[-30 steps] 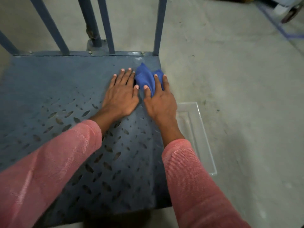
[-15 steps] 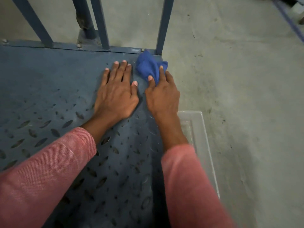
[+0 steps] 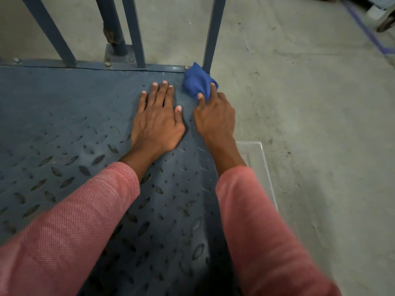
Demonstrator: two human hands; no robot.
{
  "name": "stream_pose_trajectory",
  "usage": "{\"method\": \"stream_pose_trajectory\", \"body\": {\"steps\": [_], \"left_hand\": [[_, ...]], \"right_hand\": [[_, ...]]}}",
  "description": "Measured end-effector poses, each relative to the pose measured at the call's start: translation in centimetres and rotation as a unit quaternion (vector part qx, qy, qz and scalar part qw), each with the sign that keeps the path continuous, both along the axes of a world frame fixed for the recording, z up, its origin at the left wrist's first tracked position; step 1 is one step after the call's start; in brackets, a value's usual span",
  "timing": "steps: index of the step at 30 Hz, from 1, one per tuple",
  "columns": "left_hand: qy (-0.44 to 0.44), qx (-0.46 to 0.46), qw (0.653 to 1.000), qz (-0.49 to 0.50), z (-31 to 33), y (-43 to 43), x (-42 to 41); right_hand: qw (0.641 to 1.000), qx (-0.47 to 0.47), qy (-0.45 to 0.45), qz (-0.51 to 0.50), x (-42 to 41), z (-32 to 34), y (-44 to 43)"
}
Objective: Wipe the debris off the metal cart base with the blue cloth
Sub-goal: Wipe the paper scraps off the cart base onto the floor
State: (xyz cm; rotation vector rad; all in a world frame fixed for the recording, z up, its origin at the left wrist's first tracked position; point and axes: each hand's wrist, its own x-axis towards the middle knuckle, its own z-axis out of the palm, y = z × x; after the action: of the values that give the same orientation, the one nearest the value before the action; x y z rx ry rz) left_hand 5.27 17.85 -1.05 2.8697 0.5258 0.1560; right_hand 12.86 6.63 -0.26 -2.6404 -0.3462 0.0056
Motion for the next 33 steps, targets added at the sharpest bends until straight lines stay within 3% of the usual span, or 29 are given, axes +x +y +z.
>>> {"method": "stream_pose_trajectory", "body": {"steps": [3, 10, 14, 20, 29, 33], "left_hand": [[-0.004, 0.006, 1.0, 0.0, -0.4, 0.1, 0.1], [-0.001, 0.007, 1.0, 0.002, -0.3, 0.0, 0.4], [0.003, -0.002, 1.0, 0.005, 0.0, -0.1, 0.5], [0.01, -0.005, 1.0, -0.003, 0.5, -0.4, 0.2], [0.023, -0.006, 1.0, -0.02, 0.0, -1.4, -2.6], [0.029, 0.003, 0.999, -0.038, -0.2, -2.2, -5.2]], "right_hand": [[0.999, 0.001, -0.032, -0.01, -1.2, -0.8, -0.7], [1.0, 0.005, 0.001, 0.008, 3.2, 0.1, 1.7], [0.999, -0.027, -0.017, -0.003, -2.6, -0.5, -0.6], [0.998, 0.016, 0.005, -0.063, -12.3, -0.6, -5.0], [0.997, 0.024, 0.072, -0.024, -2.8, 0.9, -1.4], [0.997, 0.03, 0.066, -0.017, -4.9, 0.5, -2.2]]}}
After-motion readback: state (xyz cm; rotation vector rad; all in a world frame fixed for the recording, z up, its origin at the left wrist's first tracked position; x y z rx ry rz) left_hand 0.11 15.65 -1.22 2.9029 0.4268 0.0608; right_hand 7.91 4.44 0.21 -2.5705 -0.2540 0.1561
